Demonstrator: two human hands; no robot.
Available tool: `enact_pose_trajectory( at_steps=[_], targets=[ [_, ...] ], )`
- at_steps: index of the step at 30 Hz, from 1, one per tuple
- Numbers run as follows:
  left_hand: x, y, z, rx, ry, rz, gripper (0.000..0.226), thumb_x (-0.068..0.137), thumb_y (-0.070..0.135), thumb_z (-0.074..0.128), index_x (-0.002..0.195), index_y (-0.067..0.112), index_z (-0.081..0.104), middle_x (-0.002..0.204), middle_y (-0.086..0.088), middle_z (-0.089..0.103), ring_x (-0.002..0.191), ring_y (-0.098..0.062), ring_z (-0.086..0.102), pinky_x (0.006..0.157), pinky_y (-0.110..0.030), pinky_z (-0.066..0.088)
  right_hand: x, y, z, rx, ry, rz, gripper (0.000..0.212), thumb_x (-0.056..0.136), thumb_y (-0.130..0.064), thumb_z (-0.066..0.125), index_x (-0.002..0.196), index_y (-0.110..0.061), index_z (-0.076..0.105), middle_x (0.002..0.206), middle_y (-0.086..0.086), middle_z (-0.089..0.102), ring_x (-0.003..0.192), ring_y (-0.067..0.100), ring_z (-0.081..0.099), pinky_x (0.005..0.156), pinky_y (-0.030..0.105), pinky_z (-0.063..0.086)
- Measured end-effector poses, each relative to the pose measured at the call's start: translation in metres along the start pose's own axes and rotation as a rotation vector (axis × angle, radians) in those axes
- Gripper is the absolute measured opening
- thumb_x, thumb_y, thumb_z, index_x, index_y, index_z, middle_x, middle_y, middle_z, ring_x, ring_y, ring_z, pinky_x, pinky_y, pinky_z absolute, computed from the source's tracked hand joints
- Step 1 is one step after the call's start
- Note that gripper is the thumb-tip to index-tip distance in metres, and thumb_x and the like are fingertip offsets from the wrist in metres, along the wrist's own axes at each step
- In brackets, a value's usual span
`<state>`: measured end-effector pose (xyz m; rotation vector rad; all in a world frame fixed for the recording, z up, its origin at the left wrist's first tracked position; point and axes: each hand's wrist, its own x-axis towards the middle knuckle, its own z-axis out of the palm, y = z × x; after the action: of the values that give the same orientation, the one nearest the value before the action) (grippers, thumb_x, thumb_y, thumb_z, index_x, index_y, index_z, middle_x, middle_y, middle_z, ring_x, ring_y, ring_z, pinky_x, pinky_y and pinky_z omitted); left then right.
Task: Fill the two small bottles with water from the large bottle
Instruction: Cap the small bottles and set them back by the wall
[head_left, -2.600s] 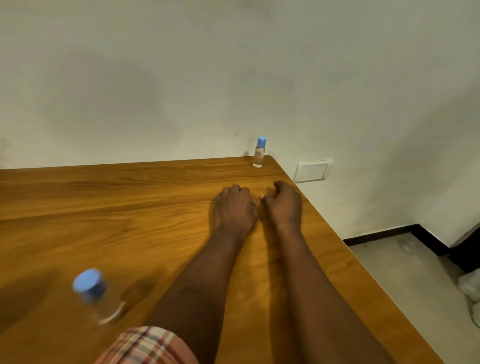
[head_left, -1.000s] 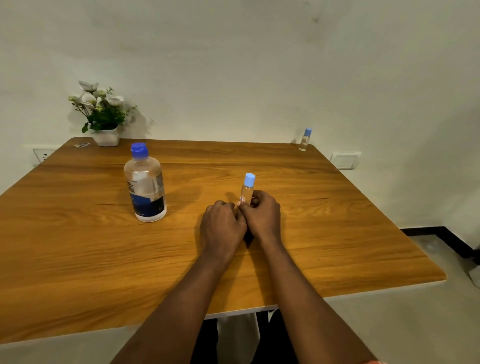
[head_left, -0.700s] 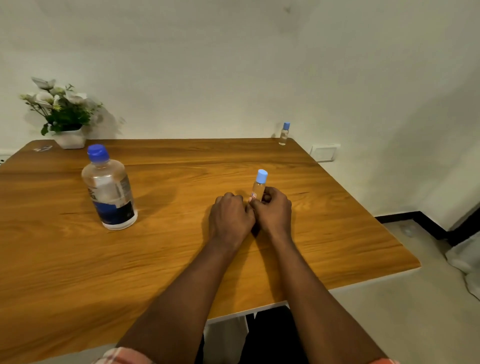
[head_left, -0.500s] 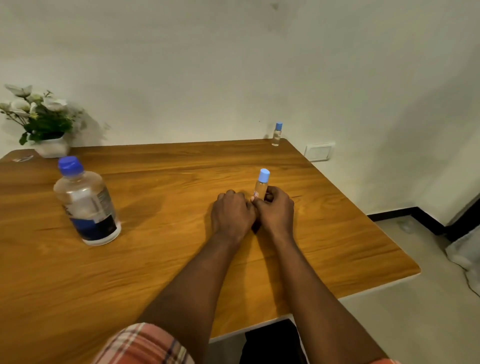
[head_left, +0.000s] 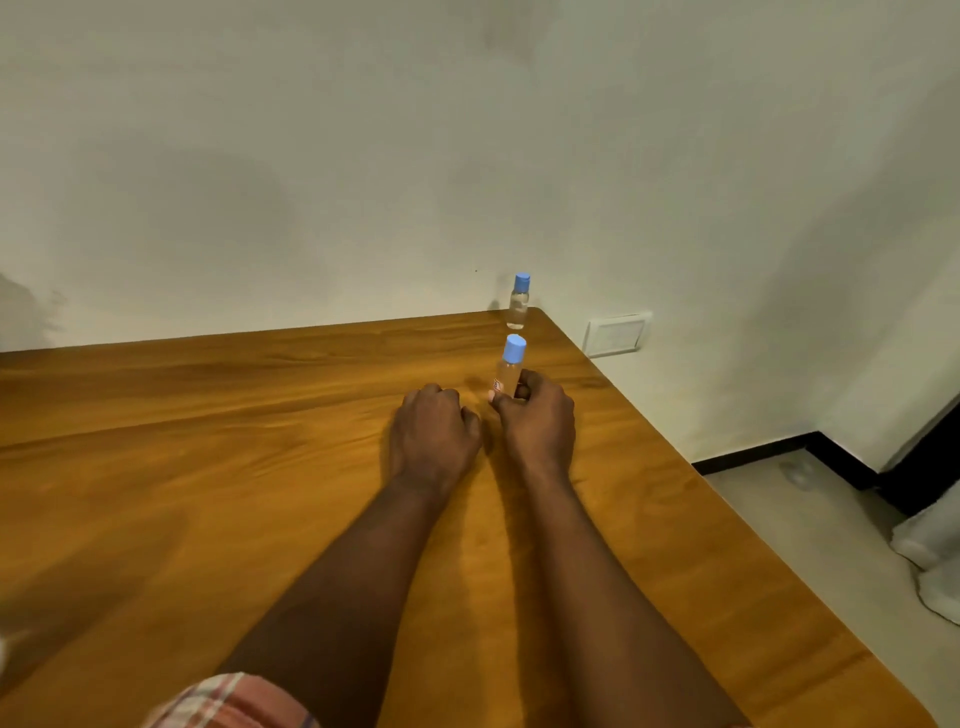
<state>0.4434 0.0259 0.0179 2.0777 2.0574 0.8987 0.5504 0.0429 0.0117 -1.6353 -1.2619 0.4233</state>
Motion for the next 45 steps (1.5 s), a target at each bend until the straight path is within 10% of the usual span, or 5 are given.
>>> enact_pose_trajectory(
  at_steps=[20,45],
  targets=[
    [0.168,-0.009,0.068,0.009,0.05,0.067,0.031,0.093,0.029,0.049,0.074,0.006,0.059,0.086,-0.016,0.063,0.087,-0.033,0.058,0.066,-0.037,0.043,0.153,0.001,0.089,-0.152,0.028,-0.072,0.023,0.083,-0.029,0.074,0.098,-0.012,0.069,0.095,0.007,0.069,0.084,0.024,0.065,0.068,0.033,0.051],
    [0.137,-0.003,0.046,0.078,-0.031,0.037,0.027,0.093,0.029,0.05,0.087,0.007,0.064,0.099,-0.012,0.062,0.098,-0.026,0.054,0.076,-0.036,0.045,0.122,-0.003,0.074,-0.147,0.091,-0.054,0.007,0.088,-0.018,0.068,0.082,-0.015,0.067,0.08,0.003,0.068,0.071,0.017,0.062,0.057,0.023,0.045]
  ],
)
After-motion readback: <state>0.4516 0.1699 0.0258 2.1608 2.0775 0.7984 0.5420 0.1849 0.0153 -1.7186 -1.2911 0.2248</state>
